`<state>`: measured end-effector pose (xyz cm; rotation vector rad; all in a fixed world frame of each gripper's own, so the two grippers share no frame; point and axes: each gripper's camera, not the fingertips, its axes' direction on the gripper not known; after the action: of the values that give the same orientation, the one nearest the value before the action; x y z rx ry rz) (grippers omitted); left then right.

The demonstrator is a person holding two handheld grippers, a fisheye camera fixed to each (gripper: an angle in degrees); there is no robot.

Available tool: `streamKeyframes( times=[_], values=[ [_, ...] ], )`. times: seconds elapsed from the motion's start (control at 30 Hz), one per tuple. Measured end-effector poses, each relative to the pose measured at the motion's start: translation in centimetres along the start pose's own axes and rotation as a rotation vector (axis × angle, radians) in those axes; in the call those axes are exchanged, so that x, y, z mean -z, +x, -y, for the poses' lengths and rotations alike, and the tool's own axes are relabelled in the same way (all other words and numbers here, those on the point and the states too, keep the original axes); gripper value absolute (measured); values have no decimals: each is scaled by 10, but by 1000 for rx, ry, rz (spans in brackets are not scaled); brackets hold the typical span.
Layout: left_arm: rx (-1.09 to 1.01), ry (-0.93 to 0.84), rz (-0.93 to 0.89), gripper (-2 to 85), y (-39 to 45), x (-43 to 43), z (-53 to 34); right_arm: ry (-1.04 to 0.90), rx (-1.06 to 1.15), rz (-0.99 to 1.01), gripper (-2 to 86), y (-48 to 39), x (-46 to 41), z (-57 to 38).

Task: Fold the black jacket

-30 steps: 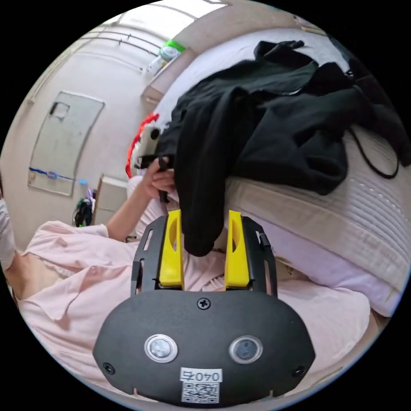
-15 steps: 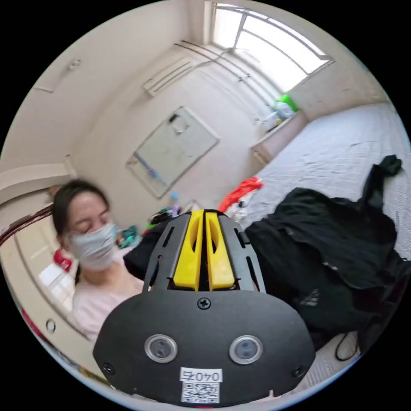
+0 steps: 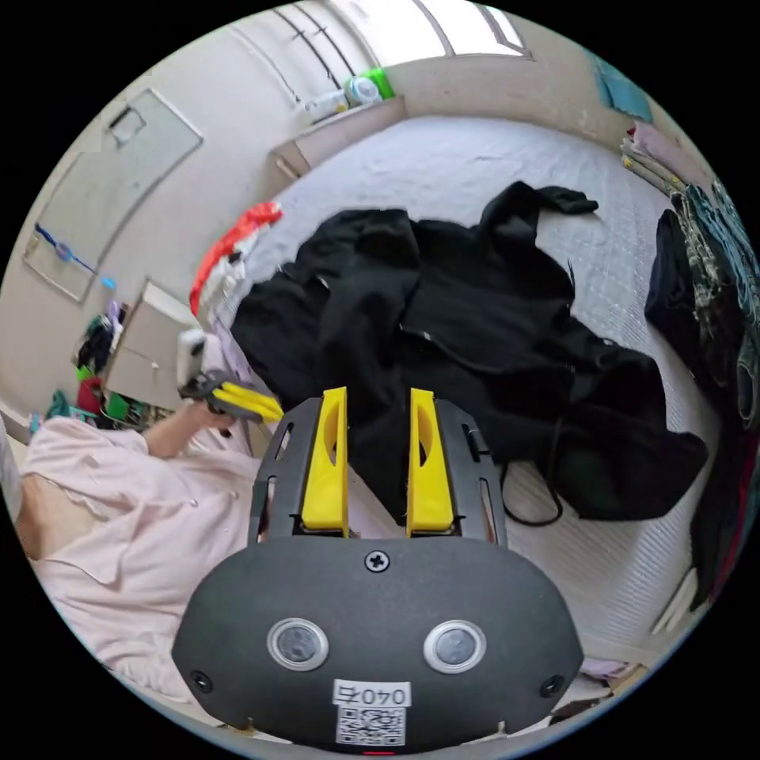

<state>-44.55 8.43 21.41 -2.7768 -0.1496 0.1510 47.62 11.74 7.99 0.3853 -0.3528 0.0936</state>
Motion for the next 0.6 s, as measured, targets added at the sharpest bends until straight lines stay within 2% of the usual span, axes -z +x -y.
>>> streamKeyframes(
  times=[0.07,0.2,0.27,0.37,0.43,0.5,0.53,0.6],
  values=[
    [-53,-3,63,6,18,-8,3,-123,23,-63,123,-8,-36,-20],
    [-199,-121,250,37,61,-59,3,-208,-7,-3,112,-4,-80,-32],
    [-244,-174,286,48,76,-85,-1,-212,-41,-19,49,2,-92,-34],
    [-333,-181,546,-4,102,-108,-10,-162,-13,18,-4,-4,-78,-38],
    [-368,-112,482,-11,117,-92,-16,-132,9,36,-7,-7,-57,-44],
    [-393,9,380,-14,123,-57,-27,-41,14,159,-8,-3,-29,-59],
    [-386,21,340,-15,120,-52,-29,23,12,258,-8,3,-18,-71],
    [-333,-18,233,-15,98,-66,-40,-5,-26,325,-7,15,-34,-85]
  ],
)
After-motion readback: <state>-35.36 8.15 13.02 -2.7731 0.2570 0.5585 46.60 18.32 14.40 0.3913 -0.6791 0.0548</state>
